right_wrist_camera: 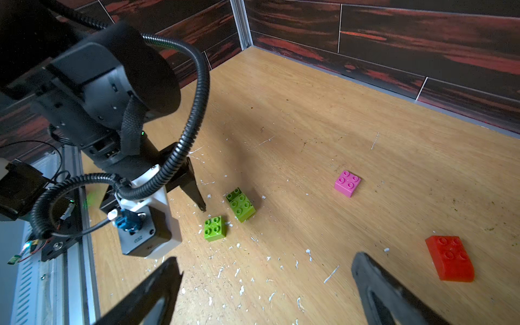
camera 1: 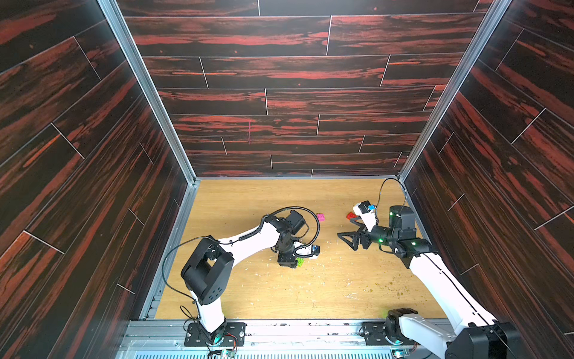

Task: Assemble the letter s with lego
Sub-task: Pick up the lego brick from the center of the board.

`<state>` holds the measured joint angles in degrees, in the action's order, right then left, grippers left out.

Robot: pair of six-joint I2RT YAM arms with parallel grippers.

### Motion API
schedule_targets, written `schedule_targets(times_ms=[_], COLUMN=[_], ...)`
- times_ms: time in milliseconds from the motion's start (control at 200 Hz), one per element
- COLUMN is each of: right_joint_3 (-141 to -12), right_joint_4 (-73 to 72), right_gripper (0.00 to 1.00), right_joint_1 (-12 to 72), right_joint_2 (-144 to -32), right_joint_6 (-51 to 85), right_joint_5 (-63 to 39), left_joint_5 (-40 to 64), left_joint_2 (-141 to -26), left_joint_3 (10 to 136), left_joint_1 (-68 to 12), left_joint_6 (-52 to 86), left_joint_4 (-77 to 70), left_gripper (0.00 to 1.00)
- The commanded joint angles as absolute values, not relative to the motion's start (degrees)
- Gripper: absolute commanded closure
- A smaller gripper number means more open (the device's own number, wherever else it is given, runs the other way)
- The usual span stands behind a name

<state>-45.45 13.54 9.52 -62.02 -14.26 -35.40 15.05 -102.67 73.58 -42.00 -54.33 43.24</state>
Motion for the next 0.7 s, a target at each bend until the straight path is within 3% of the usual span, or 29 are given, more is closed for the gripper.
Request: schedule_targets(times_ms=[0,696], right_joint_3=[-45.57,-46.04], right_joint_4=[15.27,16.52], right_gripper=[0.02,0.02], right_joint_1=[9.32,9.09], right_joint_2=[-61.77,-61.97], right_joint_6=[-15.17,-15.34], right_joint_5=[-36.02,-35.54], left_joint_5=[15.40,15.50], left_joint_2=[-104.58,-110.94], left_joint_3=[74.33,76.11], left_joint_1=[-42.47,-42.82], left_joint_6=[-56.77,-57.54], left_joint_4=[40.62,37.69], left_gripper=[0.40,0.43])
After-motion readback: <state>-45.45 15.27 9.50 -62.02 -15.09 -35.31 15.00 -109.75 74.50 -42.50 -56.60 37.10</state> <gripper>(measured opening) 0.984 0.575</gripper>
